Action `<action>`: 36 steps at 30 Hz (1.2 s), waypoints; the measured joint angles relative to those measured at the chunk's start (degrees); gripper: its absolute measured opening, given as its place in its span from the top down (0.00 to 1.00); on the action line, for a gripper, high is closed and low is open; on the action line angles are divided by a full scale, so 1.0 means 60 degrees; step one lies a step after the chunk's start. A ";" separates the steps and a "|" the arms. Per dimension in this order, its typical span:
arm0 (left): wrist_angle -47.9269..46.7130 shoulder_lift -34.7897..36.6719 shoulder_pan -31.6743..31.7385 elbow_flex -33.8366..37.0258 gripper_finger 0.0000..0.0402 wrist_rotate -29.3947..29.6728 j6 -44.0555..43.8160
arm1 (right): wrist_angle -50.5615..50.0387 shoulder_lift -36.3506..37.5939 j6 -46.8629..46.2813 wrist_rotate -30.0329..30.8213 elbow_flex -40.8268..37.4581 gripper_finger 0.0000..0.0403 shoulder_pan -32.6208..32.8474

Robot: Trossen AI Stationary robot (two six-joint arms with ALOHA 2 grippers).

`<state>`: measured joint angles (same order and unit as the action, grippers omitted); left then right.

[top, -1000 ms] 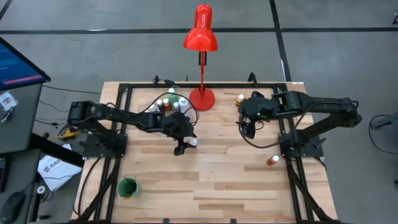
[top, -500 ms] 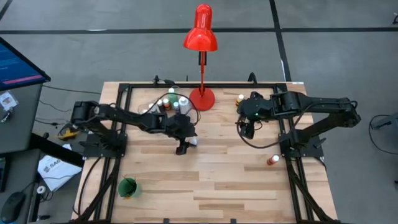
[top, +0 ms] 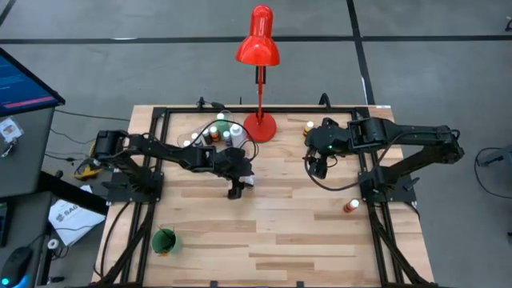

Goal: Pick & Place Paint Supplies
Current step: Put the white paint bottle into the transparent bin

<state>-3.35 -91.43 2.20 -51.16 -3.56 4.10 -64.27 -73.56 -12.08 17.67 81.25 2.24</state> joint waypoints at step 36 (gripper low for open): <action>0.0178 0.0011 -0.0288 0.0294 0.77 0.0599 -0.0016 | -0.0004 0.0000 -0.0261 0.0007 0.0000 0.30 0.0000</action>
<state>-2.28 -91.37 0.47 -49.39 0.03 4.01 -64.29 -73.56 -13.64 17.72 81.25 2.24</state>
